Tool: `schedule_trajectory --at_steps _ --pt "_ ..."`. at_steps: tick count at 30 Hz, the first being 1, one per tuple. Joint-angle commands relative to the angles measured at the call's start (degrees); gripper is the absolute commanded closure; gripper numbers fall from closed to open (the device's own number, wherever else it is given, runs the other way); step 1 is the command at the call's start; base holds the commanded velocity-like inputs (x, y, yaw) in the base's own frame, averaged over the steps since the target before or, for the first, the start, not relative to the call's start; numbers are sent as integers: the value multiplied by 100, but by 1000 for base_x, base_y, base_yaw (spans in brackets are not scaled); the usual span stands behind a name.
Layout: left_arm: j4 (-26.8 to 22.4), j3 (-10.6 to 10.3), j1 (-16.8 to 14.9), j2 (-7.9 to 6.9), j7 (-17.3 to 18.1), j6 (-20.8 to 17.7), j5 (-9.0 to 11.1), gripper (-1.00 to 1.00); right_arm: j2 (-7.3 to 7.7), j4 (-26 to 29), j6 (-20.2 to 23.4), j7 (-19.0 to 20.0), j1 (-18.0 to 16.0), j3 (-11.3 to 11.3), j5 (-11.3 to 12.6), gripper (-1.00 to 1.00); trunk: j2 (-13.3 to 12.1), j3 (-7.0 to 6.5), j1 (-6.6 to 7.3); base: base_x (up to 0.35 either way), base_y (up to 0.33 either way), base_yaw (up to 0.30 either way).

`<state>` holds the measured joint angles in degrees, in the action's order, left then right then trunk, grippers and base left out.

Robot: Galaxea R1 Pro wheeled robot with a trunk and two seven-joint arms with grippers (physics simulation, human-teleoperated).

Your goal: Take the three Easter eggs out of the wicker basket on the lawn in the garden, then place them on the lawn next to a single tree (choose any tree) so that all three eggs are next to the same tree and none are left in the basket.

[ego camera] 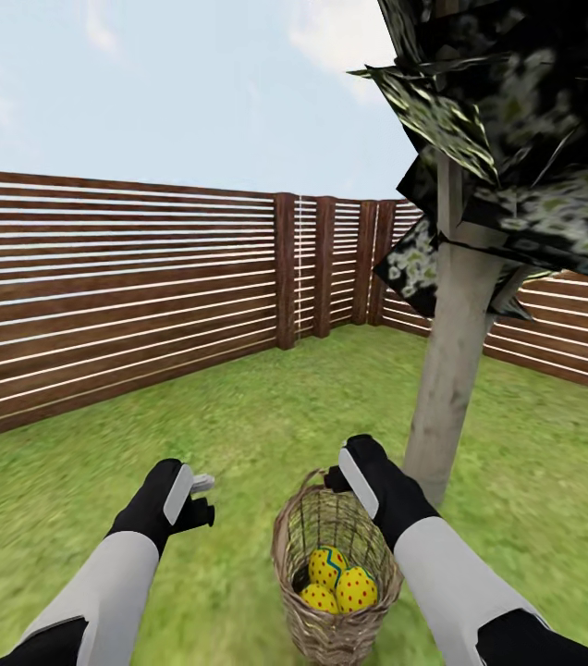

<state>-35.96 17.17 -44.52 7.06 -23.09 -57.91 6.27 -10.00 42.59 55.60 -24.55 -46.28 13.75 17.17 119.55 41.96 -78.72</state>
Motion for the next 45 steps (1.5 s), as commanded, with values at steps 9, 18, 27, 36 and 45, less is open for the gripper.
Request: schedule_trajectory --at_steps 9,18,27,36,45 --pt "-7 24 -4 6 -55 -11 58 -100 0 -11 12 -50 -4 23 50 -100 366 168 -197 0 0 247" --pt "-7 24 -4 6 -55 -9 207 -100 0 -119 9 -50 -4 17 50 -100 726 330 -395 0 0 43" --pt "-7 24 -4 6 -55 -9 258 -100 0 -177 4 -50 -4 13 50 -100 1087 492 -593 0 0 2" --pt "-7 24 -4 6 -55 -9 268 -100 23 -197 -24 -44 2 -32 56 -100 1448 653 -790 0 0 0" --pt "-7 24 -4 -2 -48 -9 269 -100 58 -417 -281 -42 5 -39 58 -100 1809 815 -988 0 0 0"
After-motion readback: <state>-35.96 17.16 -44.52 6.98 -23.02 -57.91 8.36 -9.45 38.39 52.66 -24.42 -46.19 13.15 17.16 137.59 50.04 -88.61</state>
